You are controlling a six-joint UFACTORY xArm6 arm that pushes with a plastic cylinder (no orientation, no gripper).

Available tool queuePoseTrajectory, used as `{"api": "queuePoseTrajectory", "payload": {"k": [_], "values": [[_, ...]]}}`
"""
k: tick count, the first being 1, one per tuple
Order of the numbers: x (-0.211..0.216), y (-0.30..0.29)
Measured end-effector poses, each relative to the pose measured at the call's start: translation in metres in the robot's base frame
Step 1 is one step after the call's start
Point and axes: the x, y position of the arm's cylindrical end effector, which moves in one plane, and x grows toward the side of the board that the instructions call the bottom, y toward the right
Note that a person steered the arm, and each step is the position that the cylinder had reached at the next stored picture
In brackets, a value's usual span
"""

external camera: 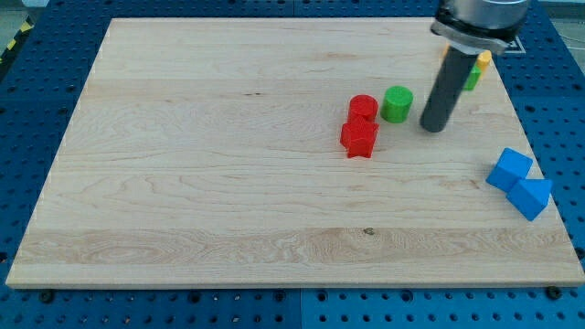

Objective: Place the green circle above the red circle

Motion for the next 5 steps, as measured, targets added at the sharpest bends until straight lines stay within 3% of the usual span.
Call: {"api": "queuePoseTrajectory", "payload": {"k": [2,3,5], "values": [[-0.017,-0.011],[-0.024,0.010],[-0.031,-0.034]]}}
